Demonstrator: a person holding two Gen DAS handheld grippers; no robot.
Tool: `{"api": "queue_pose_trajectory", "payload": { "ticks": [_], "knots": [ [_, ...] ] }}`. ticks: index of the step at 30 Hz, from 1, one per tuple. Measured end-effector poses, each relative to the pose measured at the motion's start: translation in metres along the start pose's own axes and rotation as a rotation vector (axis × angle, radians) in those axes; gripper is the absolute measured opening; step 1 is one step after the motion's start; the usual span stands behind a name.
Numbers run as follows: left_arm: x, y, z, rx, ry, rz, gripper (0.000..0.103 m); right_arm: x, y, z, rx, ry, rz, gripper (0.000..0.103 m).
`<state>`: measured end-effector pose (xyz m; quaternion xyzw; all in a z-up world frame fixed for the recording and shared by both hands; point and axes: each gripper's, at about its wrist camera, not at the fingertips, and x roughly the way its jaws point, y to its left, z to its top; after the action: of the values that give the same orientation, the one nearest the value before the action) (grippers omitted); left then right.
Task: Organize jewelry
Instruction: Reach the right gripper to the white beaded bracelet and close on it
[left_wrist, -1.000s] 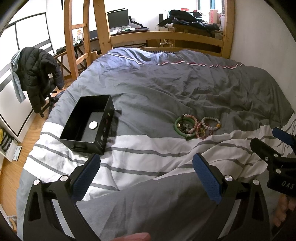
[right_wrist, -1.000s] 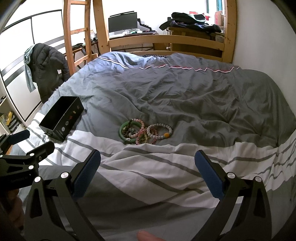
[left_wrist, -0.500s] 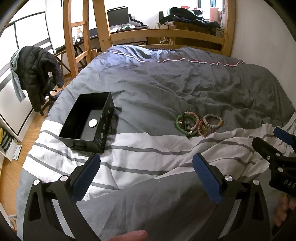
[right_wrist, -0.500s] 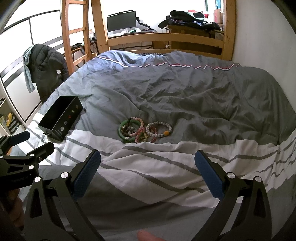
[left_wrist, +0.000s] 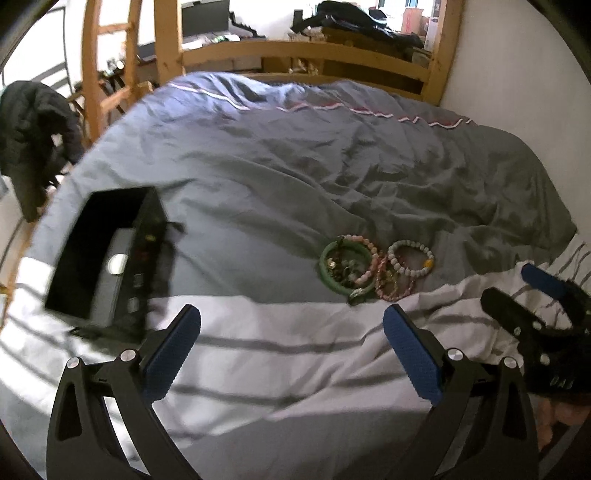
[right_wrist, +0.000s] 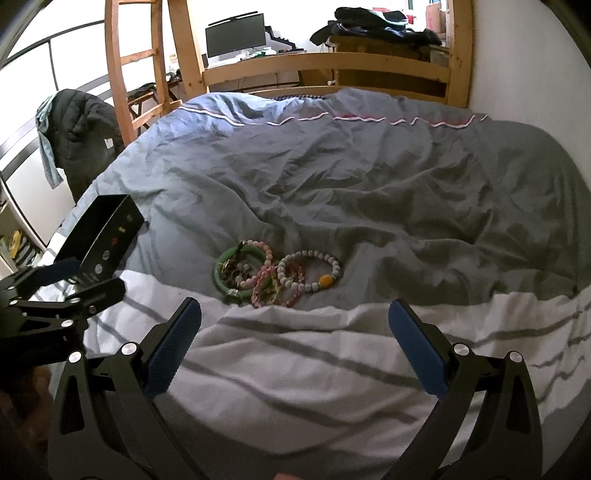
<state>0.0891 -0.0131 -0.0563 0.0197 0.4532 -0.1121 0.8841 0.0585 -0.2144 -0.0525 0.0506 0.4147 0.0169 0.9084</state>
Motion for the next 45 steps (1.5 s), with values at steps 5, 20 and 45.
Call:
{"api": "queue_pose_trajectory", "payload": {
  "ticks": [5,20,45],
  "knots": [
    [0.059,-0.009,0.014,0.013,0.093,-0.034,0.071,0.051,-0.014,0.007,0.069,0.07,0.033,0.079],
    [0.143,-0.011,0.029,-0.006,0.204,-0.167,0.019,0.134,-0.032,0.003,0.196,0.158,-0.003,0.019],
    [0.093,-0.017,0.027,-0.01,0.092,-0.195,0.071,0.07,-0.024,-0.01,0.199,-0.02,0.092,0.013]
  ]
}}
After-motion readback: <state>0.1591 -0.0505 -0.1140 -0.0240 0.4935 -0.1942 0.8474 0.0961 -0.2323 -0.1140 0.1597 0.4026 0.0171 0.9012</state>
